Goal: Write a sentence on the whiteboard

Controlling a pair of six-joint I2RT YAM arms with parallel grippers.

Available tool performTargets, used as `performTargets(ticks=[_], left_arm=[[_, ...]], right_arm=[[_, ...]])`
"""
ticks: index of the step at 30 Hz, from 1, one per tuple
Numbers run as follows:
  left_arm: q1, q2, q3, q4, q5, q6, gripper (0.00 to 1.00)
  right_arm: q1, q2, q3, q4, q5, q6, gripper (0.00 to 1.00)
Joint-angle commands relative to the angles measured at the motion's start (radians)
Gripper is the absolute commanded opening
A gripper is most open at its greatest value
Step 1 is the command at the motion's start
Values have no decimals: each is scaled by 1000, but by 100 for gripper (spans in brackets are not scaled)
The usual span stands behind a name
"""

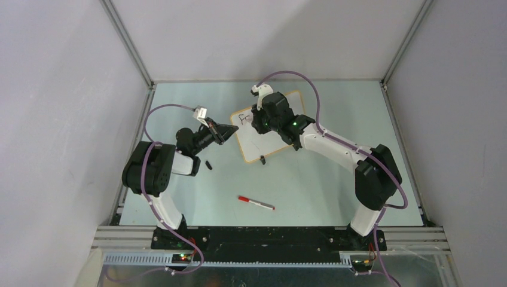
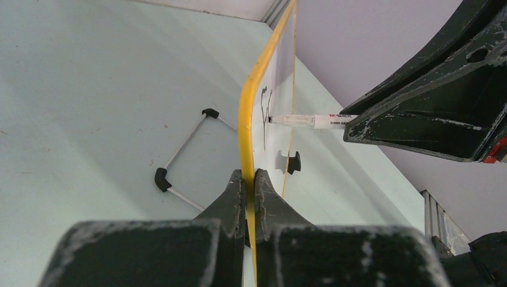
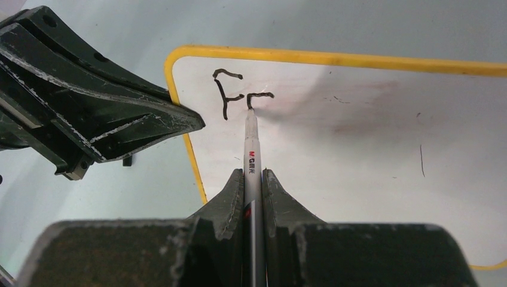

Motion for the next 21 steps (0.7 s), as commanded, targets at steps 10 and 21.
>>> performTargets(ticks=[10, 21], left_arm=[[-7, -28, 5, -13, 0, 88, 0], [-8, -29, 4, -15, 0, 90, 0]], right_arm=[[-4, 8, 41, -1, 90, -7, 0], [-8, 7, 41, 36, 91, -3, 0]])
